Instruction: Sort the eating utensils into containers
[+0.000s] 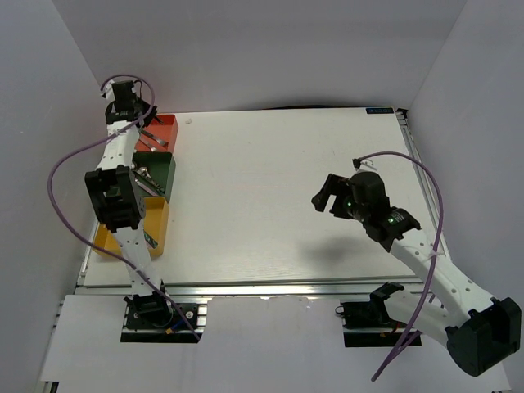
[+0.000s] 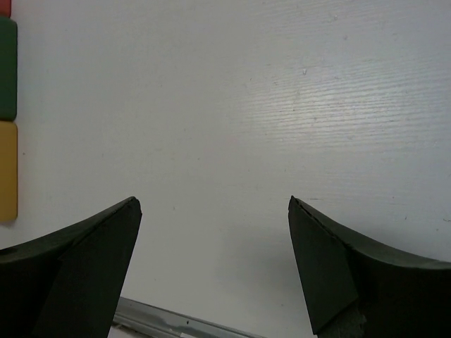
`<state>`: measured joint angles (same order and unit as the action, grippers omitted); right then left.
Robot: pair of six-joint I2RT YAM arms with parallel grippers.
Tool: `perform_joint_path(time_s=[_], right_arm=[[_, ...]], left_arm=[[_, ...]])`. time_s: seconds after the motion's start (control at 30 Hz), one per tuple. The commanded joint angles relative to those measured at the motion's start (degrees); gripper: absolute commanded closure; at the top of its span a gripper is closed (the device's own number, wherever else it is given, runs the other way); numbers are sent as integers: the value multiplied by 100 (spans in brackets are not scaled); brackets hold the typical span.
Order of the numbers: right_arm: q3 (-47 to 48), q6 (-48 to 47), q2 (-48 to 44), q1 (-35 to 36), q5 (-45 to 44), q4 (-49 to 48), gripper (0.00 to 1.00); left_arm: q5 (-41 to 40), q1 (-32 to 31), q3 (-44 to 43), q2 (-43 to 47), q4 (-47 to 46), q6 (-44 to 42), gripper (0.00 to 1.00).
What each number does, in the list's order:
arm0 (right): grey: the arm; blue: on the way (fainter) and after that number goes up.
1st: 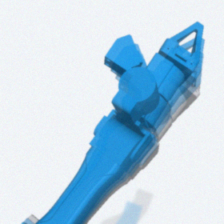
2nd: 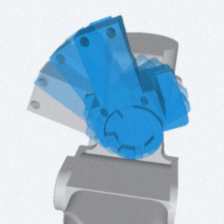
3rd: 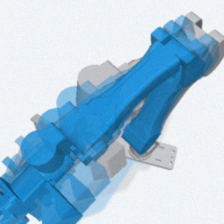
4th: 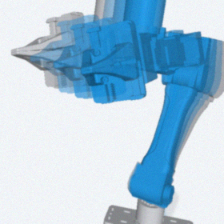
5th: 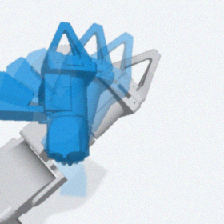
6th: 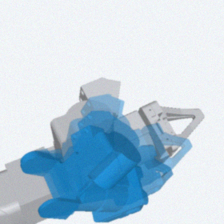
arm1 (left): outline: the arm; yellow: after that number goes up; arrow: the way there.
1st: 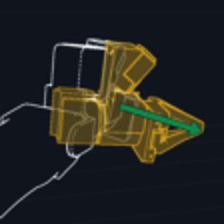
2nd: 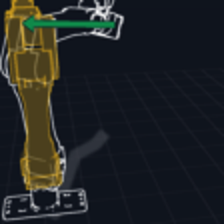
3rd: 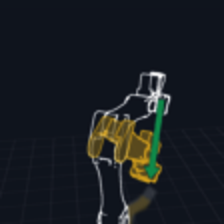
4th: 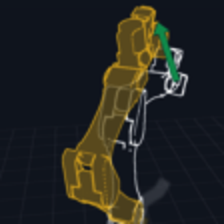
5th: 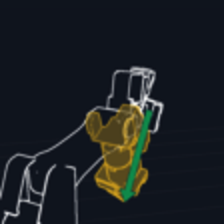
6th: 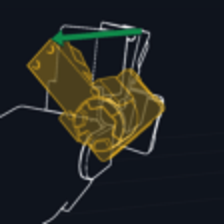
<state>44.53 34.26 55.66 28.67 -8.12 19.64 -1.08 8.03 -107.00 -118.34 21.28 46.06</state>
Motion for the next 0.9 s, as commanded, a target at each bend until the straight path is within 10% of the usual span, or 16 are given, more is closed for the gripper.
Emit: perform_joint_path(time_s=[0.0, 0.47, 0.87], right_arm=[[-138, -323, -178, 16, 443, -215, 11], [-419, -473, -108, 16, 759, -549, 11], [-472, -482, 50, 16, 759, -698, 11]], left_arm=[[-110, 128, -1355, -767, 1095, -291, 100], [433, 462, -1640, -1990, 43, 148, 97], [372, 454, -771, -1543, -325, 192, 68]])
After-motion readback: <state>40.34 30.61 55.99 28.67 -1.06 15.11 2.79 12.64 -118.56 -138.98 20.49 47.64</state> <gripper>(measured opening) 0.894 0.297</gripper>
